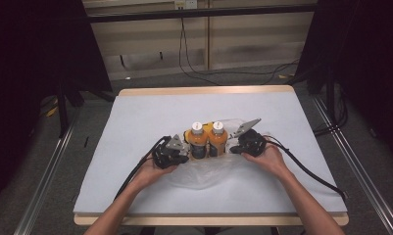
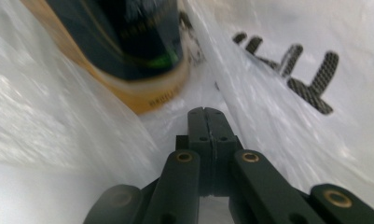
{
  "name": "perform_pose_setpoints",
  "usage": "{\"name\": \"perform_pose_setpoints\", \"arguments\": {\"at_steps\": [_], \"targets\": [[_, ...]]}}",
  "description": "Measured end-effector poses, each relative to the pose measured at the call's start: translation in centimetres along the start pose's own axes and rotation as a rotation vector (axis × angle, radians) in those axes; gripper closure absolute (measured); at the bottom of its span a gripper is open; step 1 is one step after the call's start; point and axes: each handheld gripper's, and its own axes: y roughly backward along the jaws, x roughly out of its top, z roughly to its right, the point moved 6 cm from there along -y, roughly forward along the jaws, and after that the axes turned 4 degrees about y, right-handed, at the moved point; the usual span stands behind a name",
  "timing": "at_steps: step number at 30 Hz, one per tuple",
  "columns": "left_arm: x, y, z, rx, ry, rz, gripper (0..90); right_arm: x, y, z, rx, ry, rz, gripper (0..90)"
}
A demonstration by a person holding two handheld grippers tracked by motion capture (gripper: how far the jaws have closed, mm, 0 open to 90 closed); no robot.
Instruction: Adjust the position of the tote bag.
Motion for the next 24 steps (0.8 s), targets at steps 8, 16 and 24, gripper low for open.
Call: {"name": "perform_pose_setpoints", "arguments": {"at_steps": [8,16,24], "targets": [[-0.4,0.7,0.0,0.059,-0.078,-0.085,90.0,-0.5,0.6,0.5,-0.02,0.018,-0.081,90.0],[-1.1,1.5,-0.9,0.053,-0.076,-0.121,90.0,-1.0,1.1,1.4,-0.091,0.06,-0.134,90.0],[-2.4,2.5,-2.8,0.068,-0.039,-0.116,90.0,-1.6,1.5,2.5,-0.131,0.06,-0.163,90.0]]}}
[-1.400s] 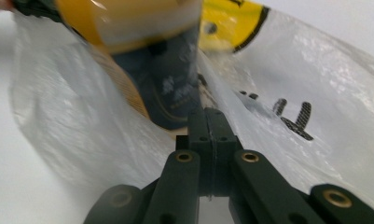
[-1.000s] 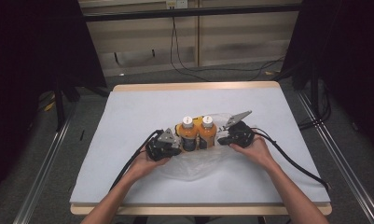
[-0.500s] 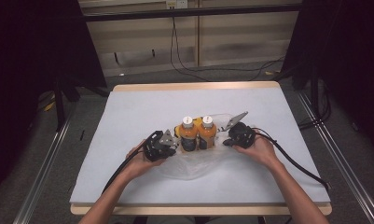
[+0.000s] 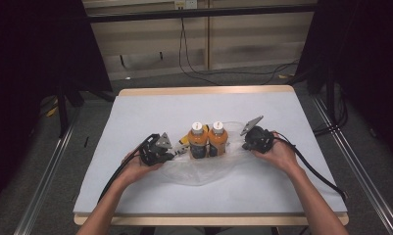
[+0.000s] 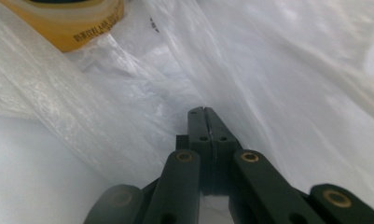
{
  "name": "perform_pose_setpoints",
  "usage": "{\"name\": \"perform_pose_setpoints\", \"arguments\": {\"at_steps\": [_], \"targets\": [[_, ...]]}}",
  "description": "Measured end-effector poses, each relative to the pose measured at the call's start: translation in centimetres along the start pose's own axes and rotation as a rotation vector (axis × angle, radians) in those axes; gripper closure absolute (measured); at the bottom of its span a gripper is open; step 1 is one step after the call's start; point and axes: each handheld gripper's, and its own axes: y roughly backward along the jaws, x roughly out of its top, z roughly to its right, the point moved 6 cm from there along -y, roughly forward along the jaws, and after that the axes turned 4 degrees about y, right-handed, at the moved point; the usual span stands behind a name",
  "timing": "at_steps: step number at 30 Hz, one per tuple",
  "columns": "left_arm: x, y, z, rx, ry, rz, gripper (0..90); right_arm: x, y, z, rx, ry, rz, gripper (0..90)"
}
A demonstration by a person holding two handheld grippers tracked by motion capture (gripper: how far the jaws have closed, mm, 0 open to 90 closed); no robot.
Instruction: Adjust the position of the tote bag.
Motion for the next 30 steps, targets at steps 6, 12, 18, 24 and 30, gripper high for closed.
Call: {"name": "perform_pose_setpoints", "arguments": {"at_steps": [6,12,18,24,30], "targets": [[-0.3,0.3,-0.2,0.013,-0.015,-0.03,90.0,-0.6,0.3,0.6,-0.019,0.011,-0.037,90.0],[-0.6,0.5,-0.4,0.027,-0.031,-0.05,90.0,-1.4,0.6,1.4,-0.025,-0.017,-0.047,90.0],[-0.9,0.7,-0.6,0.035,-0.033,-0.056,90.0,-2.3,0.9,2.1,-0.034,-0.054,-0.064,90.0],[-1.2,0.9,-1.1,0.033,-0.034,-0.054,90.0,-3.0,1.2,2.7,-0.059,-0.052,-0.089,90.0],[-1.4,1.0,-1.5,0.039,-0.031,-0.06,90.0,-3.4,1.4,3.0,-0.057,-0.075,-0.092,90.0]]}}
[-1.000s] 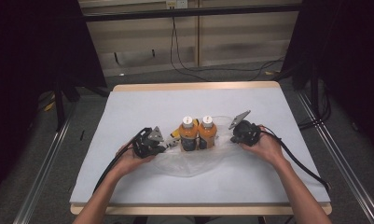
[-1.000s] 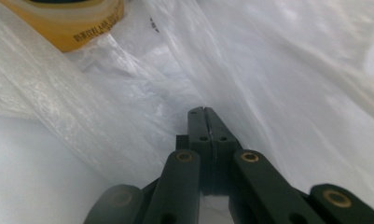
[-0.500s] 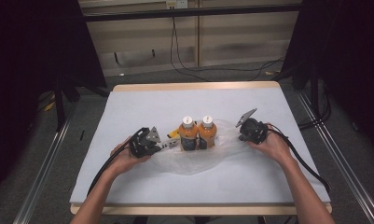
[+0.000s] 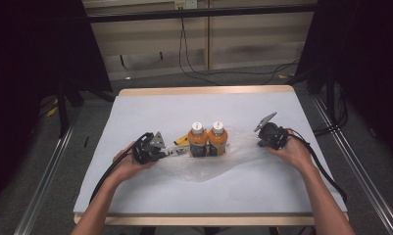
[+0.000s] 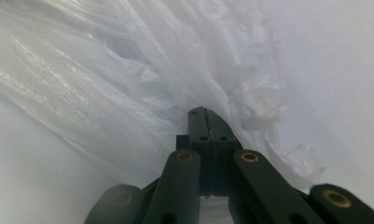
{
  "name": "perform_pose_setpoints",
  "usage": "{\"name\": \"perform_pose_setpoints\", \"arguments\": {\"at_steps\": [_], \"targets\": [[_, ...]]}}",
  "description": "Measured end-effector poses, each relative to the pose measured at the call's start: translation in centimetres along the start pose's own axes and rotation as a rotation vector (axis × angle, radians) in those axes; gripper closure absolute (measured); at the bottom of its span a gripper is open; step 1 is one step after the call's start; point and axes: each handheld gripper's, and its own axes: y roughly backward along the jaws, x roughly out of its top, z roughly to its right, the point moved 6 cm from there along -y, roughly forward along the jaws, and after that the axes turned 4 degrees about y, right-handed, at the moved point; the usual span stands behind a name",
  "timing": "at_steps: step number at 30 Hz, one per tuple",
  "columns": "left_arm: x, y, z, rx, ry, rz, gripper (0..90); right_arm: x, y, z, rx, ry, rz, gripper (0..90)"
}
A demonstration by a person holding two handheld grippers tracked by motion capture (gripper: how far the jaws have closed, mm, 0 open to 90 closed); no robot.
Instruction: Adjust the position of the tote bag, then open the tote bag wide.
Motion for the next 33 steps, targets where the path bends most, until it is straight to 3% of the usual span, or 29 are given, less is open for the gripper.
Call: {"name": "perform_pose_setpoints", "arguments": {"at_steps": [14,17,18,29,33], "targets": [[-0.7,0.3,-0.4,-0.004,0.021,0.004,90.0,-1.1,0.3,0.8,-0.023,-0.034,-0.005,90.0],[-0.8,0.4,-0.4,-0.008,0.027,0.01,90.0,-1.2,0.3,0.9,-0.027,-0.019,-0.003,90.0],[-0.9,0.4,-0.5,-0.009,0.034,0.014,90.0,-1.3,0.4,0.8,-0.025,-0.039,-0.015,90.0],[-1.5,0.8,-0.9,0.0,0.044,0.006,90.0,-1.4,0.5,0.6,-0.042,-0.039,-0.007,90.0],[-1.7,0.8,-1.2,-0.039,0.09,0.041,90.0,-1.2,0.5,0.5,-0.029,-0.049,0.022,90.0]]}}
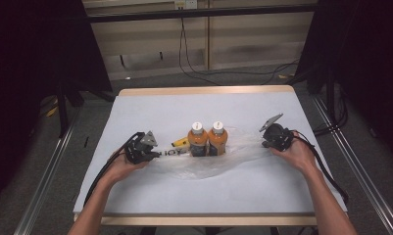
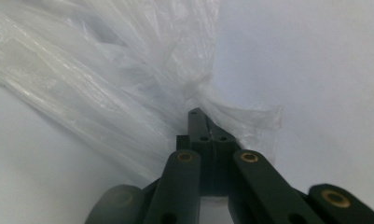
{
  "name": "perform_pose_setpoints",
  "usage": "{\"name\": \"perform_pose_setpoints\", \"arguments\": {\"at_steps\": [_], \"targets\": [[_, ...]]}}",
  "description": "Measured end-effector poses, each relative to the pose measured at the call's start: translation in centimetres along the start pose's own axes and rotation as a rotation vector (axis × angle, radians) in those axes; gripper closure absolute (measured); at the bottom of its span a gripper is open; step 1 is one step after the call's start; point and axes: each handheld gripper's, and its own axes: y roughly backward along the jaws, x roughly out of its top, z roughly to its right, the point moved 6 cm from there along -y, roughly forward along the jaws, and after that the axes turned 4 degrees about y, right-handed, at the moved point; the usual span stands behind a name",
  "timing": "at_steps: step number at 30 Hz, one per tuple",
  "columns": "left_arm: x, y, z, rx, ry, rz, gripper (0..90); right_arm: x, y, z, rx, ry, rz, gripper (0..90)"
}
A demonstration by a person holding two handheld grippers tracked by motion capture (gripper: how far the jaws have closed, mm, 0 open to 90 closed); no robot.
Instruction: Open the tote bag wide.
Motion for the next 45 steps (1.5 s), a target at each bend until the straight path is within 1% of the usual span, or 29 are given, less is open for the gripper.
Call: {"name": "perform_pose_setpoints", "arguments": {"at_steps": [3,4,5,6,7,8,9,10,11,12,13,14,16,17,18,21,23,24,25,28,29,31,32,34,35,39,41,44,45], "targets": [[0.1,0.1,0.0,-0.001,-0.001,0.013,90.0,0.2,0.0,0.1,0.023,-0.011,0.033,90.0],[0.2,0.1,0.1,-0.004,0.006,0.016,90.0,0.3,0.1,-0.1,0.044,-0.028,0.053,90.0],[0.2,0.1,0.2,-0.013,0.013,0.022,90.0,0.4,0.2,0.0,0.048,-0.025,0.067,90.0],[0.2,0.1,0.3,-0.022,0.026,0.036,90.0,0.5,0.3,-0.1,0.066,-0.023,0.087,90.0],[0.2,0.2,0.2,-0.016,0.018,0.044,90.0,0.7,0.5,-0.1,0.075,-0.035,0.111,90.0],[0.2,0.4,0.1,-0.022,0.026,0.054,90.0,0.8,0.6,-0.2,0.085,-0.04,0.122,90.0],[0.2,0.7,0.1,-0.042,0.041,0.083,90.0,0.9,0.8,-0.3,0.091,-0.044,0.135,90.0],[0.2,1.0,0.0,-0.048,0.047,0.097,90.0,1.0,0.9,-0.3,0.089,-0.05,0.145,90.0],[0.3,1.2,-0.2,-0.037,0.055,0.108,90.0,1.1,1.1,-0.4,0.098,-0.045,0.156,90.0],[0.3,1.5,-0.2,-0.044,0.065,0.123,90.0,1.3,1.2,-0.5,0.104,-0.053,0.169,90.0],[0.4,1.6,-0.1,-0.047,0.065,0.136,90.0,1.3,1.3,-0.5,0.101,-0.048,0.18,90.0],[0.5,1.7,0.0,-0.046,0.067,0.149,90.0,1.4,1.5,-0.6,0.11,-0.061,0.188,90.0],[0.8,2.0,0.2,-0.057,0.069,0.168,90.0,1.5,2.0,-0.9,0.115,-0.064,0.217,90.0],[1.1,2.2,0.4,-0.049,0.066,0.186,90.0,1.7,2.1,-1.0,0.126,-0.061,0.23,90.0],[1.2,2.3,0.5,-0.05,0.074,0.2,90.0,1.8,2.4,-1.1,0.119,-0.06,0.243,90.0],[1.9,3.3,0.7,-0.054,0.094,0.268,90.0,2.0,3.3,-1.2,0.134,-0.07,0.287,90.0],[2.2,3.9,0.7,-0.07,0.111,0.306,90.0,2.1,3.9,-1.5,0.145,-0.08,0.316,90.0],[2.3,4.3,0.7,-0.077,0.117,0.321,90.0,2.2,4.1,-1.6,0.146,-0.076,0.319,90.0],[2.4,4.5,0.7,-0.069,0.119,0.339,90.0,2.4,4.3,-1.8,0.146,-0.067,0.326,90.0],[2.4,4.8,0.5,-0.068,0.126,0.349,90.0,3.2,4.7,-2.5,0.165,-0.052,0.354,90.0],[2.4,4.9,0.5,-0.055,0.129,0.343,90.0,3.5,4.8,-2.7,0.177,-0.048,0.363,90.0],[2.5,4.9,0.6,-0.077,0.14,0.367,90.0,4.0,4.9,-3.2,0.194,-0.037,0.376,90.0],[2.6,4.9,0.8,-0.076,0.14,0.364,90.0,4.2,4.9,-3.4,0.207,-0.032,0.382,90.0],[3.0,4.7,1.4,-0.1,0.138,0.378,90.0,4.8,4.8,-3.9,0.222,-0.025,0.396,90.0],[3.2,4.6,1.7,-0.103,0.125,0.376,90.0,5.0,4.8,-4.2,0.229,-0.025,0.396,90.0],[3.9,4.1,2.7,-0.137,0.12,0.379,90.0,5.6,4.5,-4.8,0.271,-0.026,0.412,90.0],[4.2,3.6,3.1,-0.153,0.114,0.376,90.0,5.7,4.3,-5.0,0.278,-0.028,0.409,90.0],[5.1,2.9,4.1,-0.167,0.089,0.4,90.0,6.0,4.1,-4.9,0.292,-0.034,0.417,90.0],[5.5,2.7,4.5,-0.172,0.088,0.407,90.0,6.1,4.0,-5.0,0.294,-0.032,0.416,90.0]]}}
